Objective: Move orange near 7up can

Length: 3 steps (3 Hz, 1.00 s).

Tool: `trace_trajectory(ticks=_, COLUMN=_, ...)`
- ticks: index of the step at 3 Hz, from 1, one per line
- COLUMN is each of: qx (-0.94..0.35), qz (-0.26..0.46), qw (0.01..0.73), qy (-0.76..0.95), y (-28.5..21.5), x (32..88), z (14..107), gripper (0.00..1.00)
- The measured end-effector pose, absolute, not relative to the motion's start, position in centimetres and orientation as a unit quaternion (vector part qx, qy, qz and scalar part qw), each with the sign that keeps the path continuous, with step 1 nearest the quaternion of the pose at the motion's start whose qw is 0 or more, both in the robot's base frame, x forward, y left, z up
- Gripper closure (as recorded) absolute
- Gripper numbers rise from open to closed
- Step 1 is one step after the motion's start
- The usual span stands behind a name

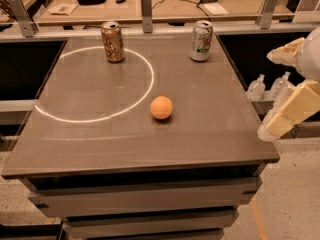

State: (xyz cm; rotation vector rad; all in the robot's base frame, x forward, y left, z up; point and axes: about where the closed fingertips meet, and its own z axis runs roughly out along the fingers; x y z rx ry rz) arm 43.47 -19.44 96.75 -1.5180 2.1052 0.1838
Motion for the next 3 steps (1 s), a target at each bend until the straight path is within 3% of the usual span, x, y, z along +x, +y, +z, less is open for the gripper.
trace_trajectory(ticks=3, qx=-0.528, qz=0.16, qw=0.358, qy=0.753, y=-12.7, x=45.5, z=89.0, gripper=0.0)
